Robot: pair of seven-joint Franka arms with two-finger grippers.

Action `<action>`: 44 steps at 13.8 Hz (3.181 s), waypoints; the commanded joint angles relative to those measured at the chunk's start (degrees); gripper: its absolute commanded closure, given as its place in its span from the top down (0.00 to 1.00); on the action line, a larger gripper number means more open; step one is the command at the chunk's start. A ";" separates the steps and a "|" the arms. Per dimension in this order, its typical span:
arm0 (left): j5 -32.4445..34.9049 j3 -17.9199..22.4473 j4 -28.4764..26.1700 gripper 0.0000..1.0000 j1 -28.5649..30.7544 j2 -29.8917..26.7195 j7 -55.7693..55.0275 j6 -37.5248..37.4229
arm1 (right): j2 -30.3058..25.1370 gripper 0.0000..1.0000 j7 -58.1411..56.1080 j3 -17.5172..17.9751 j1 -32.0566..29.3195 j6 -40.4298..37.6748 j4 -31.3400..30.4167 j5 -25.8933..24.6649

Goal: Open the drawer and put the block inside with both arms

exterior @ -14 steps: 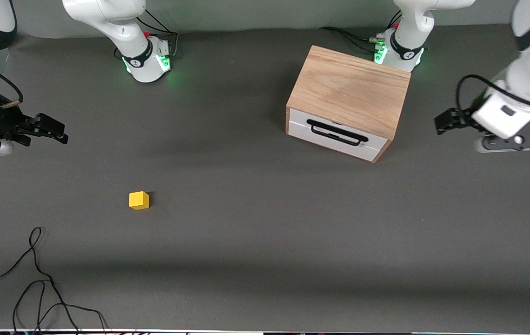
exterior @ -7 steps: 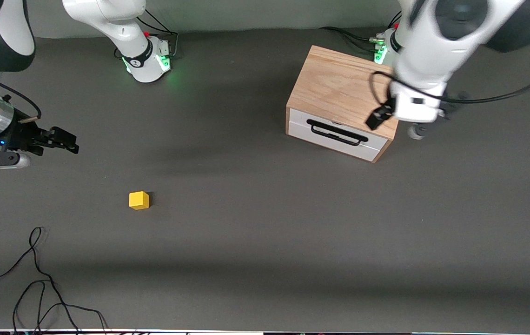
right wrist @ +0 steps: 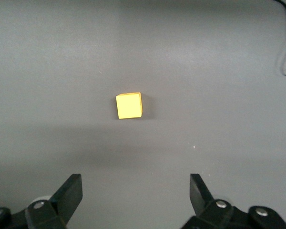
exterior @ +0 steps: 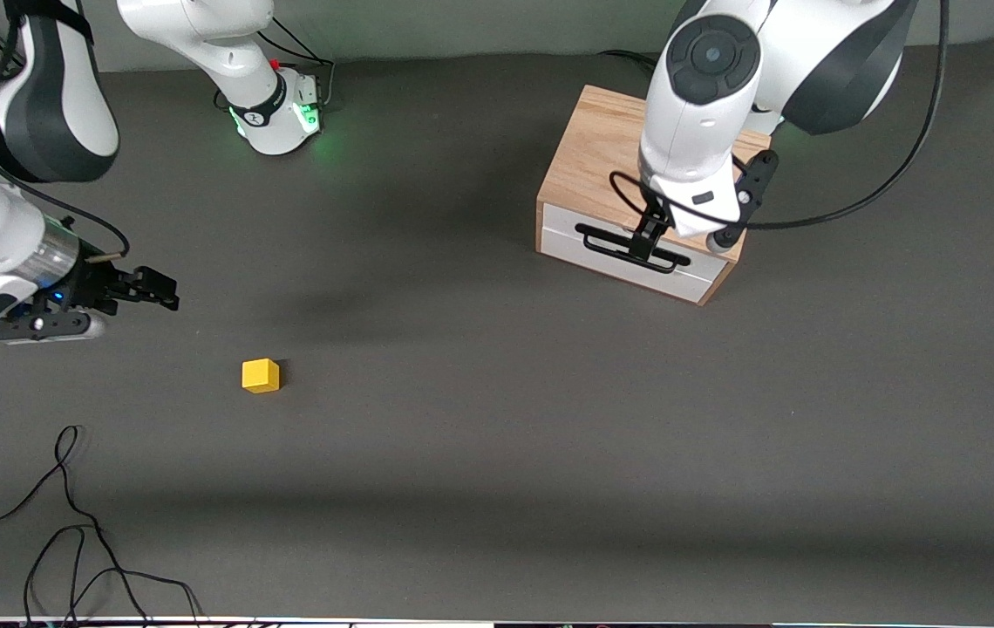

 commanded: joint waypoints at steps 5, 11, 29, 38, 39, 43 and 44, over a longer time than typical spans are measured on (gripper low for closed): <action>-1.72 0.47 -4.07 1.00 -0.08 8.58 -2.04 8.87 | 10.69 1.00 -3.17 0.02 -0.19 16.34 -4.88 0.91; -3.82 0.56 -9.27 1.00 0.27 9.54 -4.31 13.80 | 19.83 1.00 -2.83 0.37 2.54 37.45 -12.36 0.91; -3.04 0.47 -9.63 1.00 -1.40 15.25 -4.85 20.23 | 26.79 0.15 -2.21 0.90 2.63 42.83 -10.08 0.91; -1.29 0.47 -0.24 1.00 -1.49 22.62 -4.33 20.05 | 21.70 0.00 -1.77 0.81 2.54 28.10 -4.38 0.91; -1.19 0.47 2.13 1.00 -1.49 24.38 -4.32 19.53 | 20.30 0.00 -1.86 0.73 2.54 24.24 -2.80 0.91; 0.48 0.47 8.90 1.00 -1.49 28.35 -4.41 20.31 | 18.35 0.00 -1.86 0.29 2.19 3.34 11.23 0.82; 0.48 0.47 10.40 1.00 -1.40 29.14 -4.41 20.31 | 18.53 0.00 -1.77 0.29 1.93 -3.85 17.54 0.82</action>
